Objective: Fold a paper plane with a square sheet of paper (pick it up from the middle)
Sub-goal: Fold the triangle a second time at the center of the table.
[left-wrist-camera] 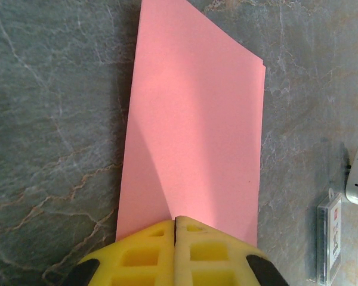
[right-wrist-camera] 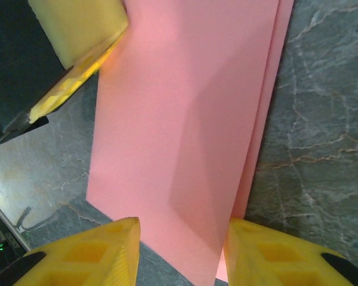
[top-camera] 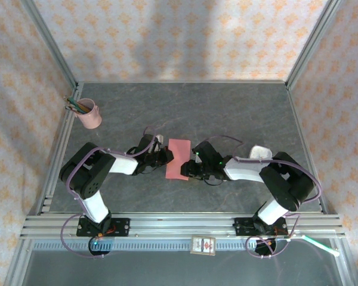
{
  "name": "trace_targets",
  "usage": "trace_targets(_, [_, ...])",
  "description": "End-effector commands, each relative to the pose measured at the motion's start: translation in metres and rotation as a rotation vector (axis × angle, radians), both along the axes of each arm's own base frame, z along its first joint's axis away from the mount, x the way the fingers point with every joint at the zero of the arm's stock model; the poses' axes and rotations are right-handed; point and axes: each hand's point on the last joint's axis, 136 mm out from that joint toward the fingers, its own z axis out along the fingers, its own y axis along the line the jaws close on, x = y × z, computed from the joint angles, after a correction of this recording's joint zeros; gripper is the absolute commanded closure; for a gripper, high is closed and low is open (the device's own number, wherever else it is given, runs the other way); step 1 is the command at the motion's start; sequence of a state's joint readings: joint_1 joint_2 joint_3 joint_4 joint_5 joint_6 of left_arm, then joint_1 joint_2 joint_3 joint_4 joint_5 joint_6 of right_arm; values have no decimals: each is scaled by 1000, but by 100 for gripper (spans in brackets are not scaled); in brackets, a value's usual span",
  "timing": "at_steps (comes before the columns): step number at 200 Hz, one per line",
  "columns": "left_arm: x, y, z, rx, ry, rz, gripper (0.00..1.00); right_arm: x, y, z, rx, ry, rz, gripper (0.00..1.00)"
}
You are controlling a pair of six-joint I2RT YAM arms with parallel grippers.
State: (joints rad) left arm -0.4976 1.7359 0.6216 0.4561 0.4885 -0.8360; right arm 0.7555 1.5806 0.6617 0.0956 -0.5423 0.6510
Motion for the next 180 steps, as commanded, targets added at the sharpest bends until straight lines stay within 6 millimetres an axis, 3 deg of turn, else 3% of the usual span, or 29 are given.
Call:
trace_targets(1, [-15, 8, -26, 89, 79, -17, 96, 15, 8, 16, 47, -34, -23, 60])
trace_targets(58, [-16, 8, -27, 92, 79, -19, 96, 26, 5, 19, 52, -46, -53, 62])
trace_targets(180, [-13, 6, -24, 92, 75, -28, 97, 71, 3, 13, 61, -43, -160, 80])
